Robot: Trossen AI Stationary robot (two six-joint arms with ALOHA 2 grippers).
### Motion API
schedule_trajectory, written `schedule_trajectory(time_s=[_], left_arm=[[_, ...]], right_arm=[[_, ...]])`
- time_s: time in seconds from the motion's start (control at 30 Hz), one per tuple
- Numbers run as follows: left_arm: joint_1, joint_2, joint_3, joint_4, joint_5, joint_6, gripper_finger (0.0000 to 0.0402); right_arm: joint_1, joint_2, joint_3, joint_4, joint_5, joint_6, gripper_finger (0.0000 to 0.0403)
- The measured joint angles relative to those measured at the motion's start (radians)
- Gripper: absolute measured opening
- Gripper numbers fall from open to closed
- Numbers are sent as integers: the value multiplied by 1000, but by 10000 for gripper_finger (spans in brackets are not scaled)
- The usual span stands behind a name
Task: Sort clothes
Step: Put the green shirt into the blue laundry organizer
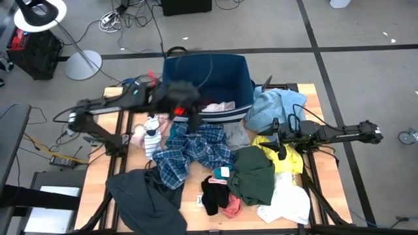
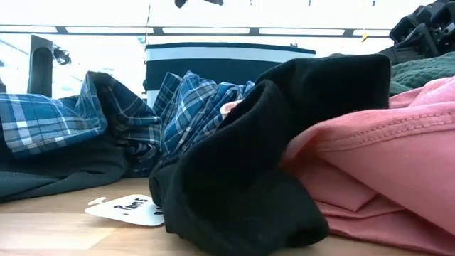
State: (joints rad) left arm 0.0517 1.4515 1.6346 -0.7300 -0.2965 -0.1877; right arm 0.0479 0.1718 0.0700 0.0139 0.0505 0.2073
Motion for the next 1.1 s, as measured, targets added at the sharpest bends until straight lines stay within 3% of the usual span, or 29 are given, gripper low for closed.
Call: schedule_trajectory(time_s=[0.33, 0.5, 0.67, 0.8, 0.9, 1.1], left_arm=[[-311, -262, -385, 225, -164, -110, 106], [-420, -311, -491, 239, -291, -176, 106], [-484, -333, -604, 307, -355, -186, 106], [-482, -349, -739, 406, -326, -170, 106], [-449, -369, -870, 564, -240, -154, 106], [-348, -428, -1109, 873, -91, -125, 106]], right_arm=[[0, 0, 0, 11, 0, 0, 231], [0, 0, 0, 51, 0, 19, 231], [0, 0, 0, 139, 6, 97, 231], [0, 6, 0, 114, 6, 130, 231], [7, 40, 37, 50, 7, 155, 230], [11, 209, 264, -232, 7, 183, 229]])
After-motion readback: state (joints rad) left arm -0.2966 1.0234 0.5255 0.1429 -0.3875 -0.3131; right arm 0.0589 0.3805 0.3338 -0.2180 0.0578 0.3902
